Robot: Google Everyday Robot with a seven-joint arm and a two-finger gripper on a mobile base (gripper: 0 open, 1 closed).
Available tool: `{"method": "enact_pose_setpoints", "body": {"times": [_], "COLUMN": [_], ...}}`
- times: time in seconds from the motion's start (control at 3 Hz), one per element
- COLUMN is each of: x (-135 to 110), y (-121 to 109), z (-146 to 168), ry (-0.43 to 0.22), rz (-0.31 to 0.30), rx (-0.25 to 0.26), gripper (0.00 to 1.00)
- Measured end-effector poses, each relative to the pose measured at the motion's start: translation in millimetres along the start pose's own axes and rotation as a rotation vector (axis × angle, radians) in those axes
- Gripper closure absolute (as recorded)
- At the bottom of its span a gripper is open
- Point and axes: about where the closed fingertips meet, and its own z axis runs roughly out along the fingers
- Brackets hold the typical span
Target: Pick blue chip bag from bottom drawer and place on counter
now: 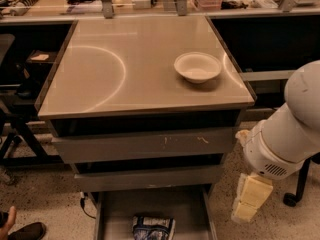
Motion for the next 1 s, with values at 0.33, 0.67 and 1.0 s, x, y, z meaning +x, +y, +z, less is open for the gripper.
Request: {"method": "enact_pose_setpoints", "body": {"times": [0.33, 0.67, 1.0], "x": [20, 37, 37], "y": [-15, -34, -34], "z": [56, 108, 108], "ry": [0.009, -0.011, -0.011], "rz": [0.007, 0.031, 0.031], "rx": [-0.03, -0.05, -0.051], "gripper": [0.0, 0.0, 0.0]}}
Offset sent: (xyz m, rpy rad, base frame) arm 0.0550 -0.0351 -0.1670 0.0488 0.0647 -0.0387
